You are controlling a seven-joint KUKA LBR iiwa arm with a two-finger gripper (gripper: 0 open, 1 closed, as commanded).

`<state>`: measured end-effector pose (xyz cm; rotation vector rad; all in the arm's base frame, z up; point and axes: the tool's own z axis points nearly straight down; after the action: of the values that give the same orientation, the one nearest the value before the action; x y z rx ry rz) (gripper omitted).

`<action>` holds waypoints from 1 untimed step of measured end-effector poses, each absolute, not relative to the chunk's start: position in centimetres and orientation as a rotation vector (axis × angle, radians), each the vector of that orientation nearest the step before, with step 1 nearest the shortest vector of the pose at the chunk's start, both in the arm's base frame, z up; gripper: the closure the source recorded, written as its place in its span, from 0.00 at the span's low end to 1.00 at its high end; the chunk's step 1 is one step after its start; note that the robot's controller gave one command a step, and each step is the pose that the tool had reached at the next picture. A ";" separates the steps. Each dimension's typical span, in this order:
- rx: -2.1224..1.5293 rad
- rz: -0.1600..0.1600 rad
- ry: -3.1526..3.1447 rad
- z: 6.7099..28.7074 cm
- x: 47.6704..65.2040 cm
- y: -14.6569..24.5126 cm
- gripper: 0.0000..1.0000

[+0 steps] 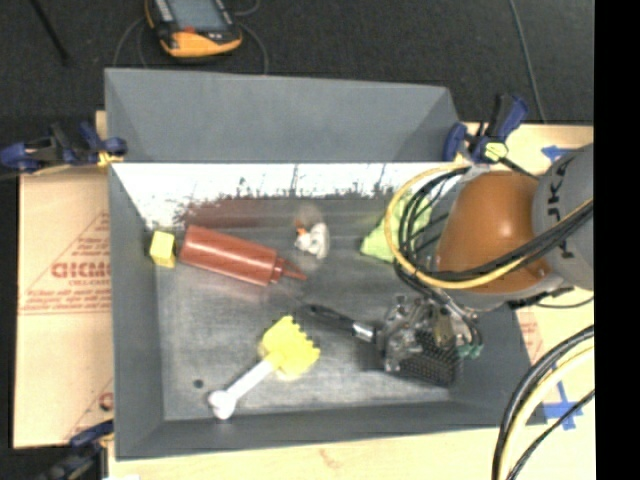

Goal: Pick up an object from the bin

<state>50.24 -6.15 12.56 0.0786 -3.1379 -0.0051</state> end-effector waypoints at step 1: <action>0.101 0.000 -3.137 18.4 50.2 -5.7 1.00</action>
Offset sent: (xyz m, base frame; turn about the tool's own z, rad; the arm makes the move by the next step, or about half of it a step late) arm -0.0178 0.0044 0.0993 -0.1221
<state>50.20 -5.72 18.45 0.1010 -3.1368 0.0002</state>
